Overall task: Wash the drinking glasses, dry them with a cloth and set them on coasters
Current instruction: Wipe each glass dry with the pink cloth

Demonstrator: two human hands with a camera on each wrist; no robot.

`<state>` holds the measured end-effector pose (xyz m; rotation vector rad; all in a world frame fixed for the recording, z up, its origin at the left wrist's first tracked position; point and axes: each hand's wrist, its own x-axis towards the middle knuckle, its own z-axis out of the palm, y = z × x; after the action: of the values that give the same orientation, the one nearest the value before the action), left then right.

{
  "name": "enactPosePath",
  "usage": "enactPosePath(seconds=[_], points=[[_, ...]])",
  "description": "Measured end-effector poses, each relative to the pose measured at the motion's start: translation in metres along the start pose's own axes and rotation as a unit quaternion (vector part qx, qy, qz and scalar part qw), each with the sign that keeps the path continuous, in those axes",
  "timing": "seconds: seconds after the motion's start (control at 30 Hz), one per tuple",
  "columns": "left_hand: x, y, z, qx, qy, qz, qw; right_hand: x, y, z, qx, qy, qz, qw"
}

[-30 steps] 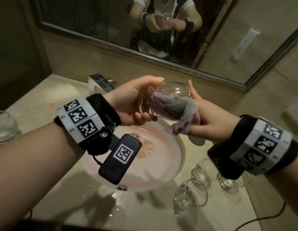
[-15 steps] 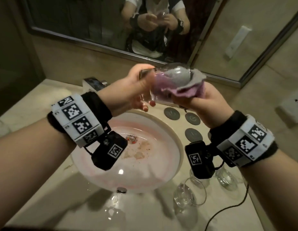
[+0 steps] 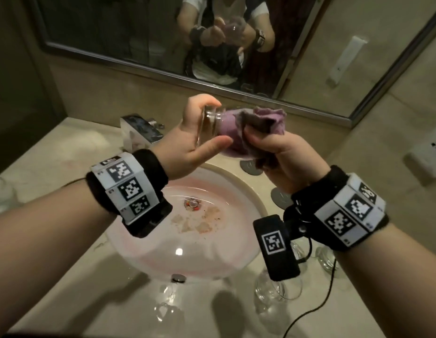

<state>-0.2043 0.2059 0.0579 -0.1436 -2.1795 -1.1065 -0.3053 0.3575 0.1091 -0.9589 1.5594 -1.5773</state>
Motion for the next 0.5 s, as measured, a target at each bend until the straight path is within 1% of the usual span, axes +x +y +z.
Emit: enactPosePath(seconds=[0.03,0.07,0.1,0.13,0.17,0.2,0.23,0.27,0.3,0.33,0.37,0.4,0.43,0.47,0.5], points=[[0.002,-0.003,0.001,-0.064,-0.005,-0.067,0.996,0.001,0.000,0.001,-0.026,0.003,-0.013,1.000],[0.005,-0.005,0.001,-0.147,-0.005,-0.159,0.976,0.000,0.000,0.000,-0.077,0.003,-0.036,0.996],[0.008,-0.004,-0.001,-0.252,-0.001,-0.247,0.936,-0.002,-0.001,-0.002,-0.152,-0.004,-0.070,0.986],[0.008,0.001,-0.004,-0.329,-0.027,-0.312,0.891,-0.004,0.000,-0.006,-0.242,-0.028,-0.098,0.965],[0.008,0.005,-0.007,-0.364,-0.065,-0.355,0.858,-0.005,0.001,-0.010,-0.323,-0.045,-0.124,0.937],[0.008,0.009,-0.008,-0.376,-0.095,-0.378,0.841,-0.007,0.001,-0.011,-0.381,-0.061,-0.154,0.910],[0.008,0.013,-0.007,-0.382,-0.104,-0.390,0.832,-0.007,0.002,-0.011,-0.418,-0.069,-0.183,0.887],[0.007,0.017,-0.007,-0.382,-0.092,-0.394,0.831,-0.007,0.003,-0.010,-0.435,-0.069,-0.200,0.875],[0.010,0.018,-0.003,-0.363,-0.058,-0.381,0.849,-0.007,0.005,-0.009,-0.420,-0.072,-0.187,0.885],[0.009,0.019,0.000,-0.309,-0.013,-0.343,0.887,-0.006,0.006,-0.006,-0.347,-0.065,-0.154,0.923],[0.009,0.019,0.002,-0.227,0.022,-0.282,0.932,-0.006,0.005,-0.002,-0.237,-0.050,-0.119,0.963],[0.009,0.017,0.004,-0.133,0.036,-0.197,0.971,-0.005,0.005,0.000,-0.137,-0.034,-0.094,0.986],[0.008,0.014,0.004,-0.050,0.043,-0.103,0.993,-0.004,0.004,0.001,-0.063,-0.021,-0.079,0.995],[0.007,0.011,0.002,0.012,0.043,-0.025,0.999,-0.003,0.002,0.001,-0.014,-0.015,-0.066,0.998],[0.005,0.008,0.000,0.058,0.037,0.029,0.997,-0.003,0.001,0.003,0.004,-0.008,-0.049,0.999]])
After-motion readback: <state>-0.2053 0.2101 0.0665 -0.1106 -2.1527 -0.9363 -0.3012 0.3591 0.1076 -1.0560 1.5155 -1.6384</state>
